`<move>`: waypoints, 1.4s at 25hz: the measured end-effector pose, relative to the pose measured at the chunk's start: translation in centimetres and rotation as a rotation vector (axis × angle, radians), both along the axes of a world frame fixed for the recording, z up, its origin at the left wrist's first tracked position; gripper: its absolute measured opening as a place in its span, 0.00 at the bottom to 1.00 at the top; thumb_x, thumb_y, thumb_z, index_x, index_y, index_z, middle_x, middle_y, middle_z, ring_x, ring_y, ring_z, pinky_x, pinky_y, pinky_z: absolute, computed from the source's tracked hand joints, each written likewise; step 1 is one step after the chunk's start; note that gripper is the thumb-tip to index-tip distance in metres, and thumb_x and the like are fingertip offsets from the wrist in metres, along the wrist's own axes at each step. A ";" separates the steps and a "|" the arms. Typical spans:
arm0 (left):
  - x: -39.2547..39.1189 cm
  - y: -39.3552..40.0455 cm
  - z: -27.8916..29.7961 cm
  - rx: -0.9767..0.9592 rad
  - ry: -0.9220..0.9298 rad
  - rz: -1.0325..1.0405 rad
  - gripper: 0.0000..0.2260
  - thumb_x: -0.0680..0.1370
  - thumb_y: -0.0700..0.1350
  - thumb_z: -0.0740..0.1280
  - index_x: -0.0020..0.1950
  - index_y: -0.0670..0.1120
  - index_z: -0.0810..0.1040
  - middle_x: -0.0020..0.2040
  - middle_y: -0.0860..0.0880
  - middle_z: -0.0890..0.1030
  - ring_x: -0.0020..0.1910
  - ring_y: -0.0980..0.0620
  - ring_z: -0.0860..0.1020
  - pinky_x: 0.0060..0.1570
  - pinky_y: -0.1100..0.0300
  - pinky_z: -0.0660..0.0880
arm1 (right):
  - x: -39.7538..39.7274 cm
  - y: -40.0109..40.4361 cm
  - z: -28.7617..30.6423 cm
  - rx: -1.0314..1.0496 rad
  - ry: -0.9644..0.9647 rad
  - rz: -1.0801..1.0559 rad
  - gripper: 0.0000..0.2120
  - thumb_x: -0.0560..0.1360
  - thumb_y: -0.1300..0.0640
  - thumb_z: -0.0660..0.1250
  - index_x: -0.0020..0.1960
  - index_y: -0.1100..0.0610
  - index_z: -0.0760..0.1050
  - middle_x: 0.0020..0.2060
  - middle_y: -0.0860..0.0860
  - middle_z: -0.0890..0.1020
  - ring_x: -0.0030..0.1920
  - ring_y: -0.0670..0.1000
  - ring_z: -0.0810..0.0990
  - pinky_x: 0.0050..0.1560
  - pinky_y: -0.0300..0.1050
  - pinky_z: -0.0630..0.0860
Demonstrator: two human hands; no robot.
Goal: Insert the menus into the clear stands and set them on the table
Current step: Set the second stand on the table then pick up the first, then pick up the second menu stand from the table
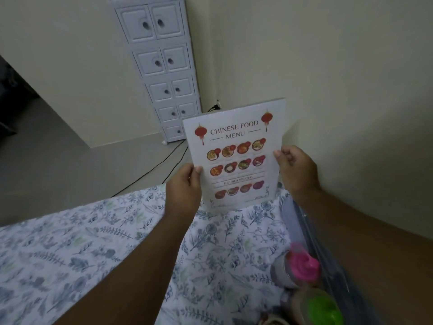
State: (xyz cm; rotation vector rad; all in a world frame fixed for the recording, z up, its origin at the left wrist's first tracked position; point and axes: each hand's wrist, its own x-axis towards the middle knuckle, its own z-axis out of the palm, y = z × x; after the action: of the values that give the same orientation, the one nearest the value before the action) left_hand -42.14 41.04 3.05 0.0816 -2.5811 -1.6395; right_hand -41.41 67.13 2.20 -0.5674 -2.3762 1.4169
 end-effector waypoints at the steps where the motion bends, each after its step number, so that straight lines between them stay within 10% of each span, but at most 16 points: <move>1: 0.0 0.2 0.3 -0.016 -0.009 -0.005 0.12 0.84 0.50 0.62 0.57 0.47 0.83 0.51 0.54 0.85 0.49 0.57 0.83 0.48 0.55 0.82 | 0.3 -0.2 0.3 0.016 -0.032 0.001 0.13 0.82 0.48 0.64 0.55 0.57 0.80 0.44 0.51 0.86 0.47 0.56 0.86 0.48 0.52 0.84; 5: 1.8 0.0 2.1 -0.053 -0.056 -0.078 0.15 0.85 0.52 0.61 0.67 0.50 0.80 0.55 0.58 0.83 0.52 0.59 0.80 0.47 0.63 0.75 | 2.4 -1.2 2.4 -0.002 -0.243 0.155 0.19 0.84 0.45 0.60 0.67 0.55 0.76 0.56 0.52 0.86 0.55 0.55 0.85 0.45 0.43 0.79; 9: 6.4 -3.0 4.7 -0.252 -0.002 -0.117 0.21 0.85 0.54 0.59 0.75 0.49 0.74 0.72 0.50 0.79 0.70 0.49 0.76 0.64 0.58 0.69 | 6.7 -3.8 6.2 0.237 -0.351 0.240 0.29 0.83 0.43 0.59 0.80 0.56 0.66 0.75 0.56 0.74 0.74 0.59 0.74 0.72 0.54 0.70; 14: 16.2 -9.6 7.4 -0.528 0.020 -0.249 0.27 0.85 0.57 0.54 0.82 0.47 0.64 0.81 0.46 0.67 0.82 0.47 0.60 0.80 0.52 0.51 | 16.2 -11.2 10.8 0.637 -0.285 0.315 0.26 0.82 0.41 0.59 0.75 0.53 0.71 0.71 0.54 0.77 0.71 0.58 0.75 0.71 0.56 0.71; 24: 38.3 -28.2 7.5 -0.611 0.059 -0.081 0.31 0.85 0.61 0.50 0.85 0.48 0.55 0.85 0.50 0.56 0.84 0.51 0.48 0.76 0.62 0.34 | 33.4 -34.1 10.0 0.759 -0.186 0.596 0.35 0.82 0.35 0.51 0.84 0.51 0.55 0.84 0.48 0.57 0.84 0.49 0.50 0.81 0.49 0.44; 30: 44.7 -39.5 6.2 -0.652 -0.010 0.238 0.26 0.84 0.55 0.58 0.81 0.46 0.66 0.80 0.47 0.70 0.80 0.45 0.65 0.79 0.54 0.55 | 35.0 -44.6 8.2 0.747 -0.053 0.858 0.34 0.83 0.36 0.52 0.84 0.52 0.58 0.83 0.48 0.60 0.84 0.49 0.52 0.81 0.48 0.44; 35: 45.5 -48.2 6.3 -0.428 -0.108 0.639 0.22 0.83 0.52 0.64 0.75 0.43 0.72 0.72 0.42 0.77 0.71 0.43 0.74 0.67 0.50 0.71 | 35.1 -50.4 6.6 0.536 -0.186 0.965 0.28 0.83 0.42 0.60 0.78 0.54 0.69 0.73 0.53 0.76 0.73 0.55 0.73 0.70 0.53 0.72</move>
State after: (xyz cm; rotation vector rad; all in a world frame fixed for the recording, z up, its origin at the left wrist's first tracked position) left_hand 3.37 -7.19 9.33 0.8740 -2.5224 -0.8695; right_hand -6.34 16.69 8.81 0.7080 -3.1746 0.8946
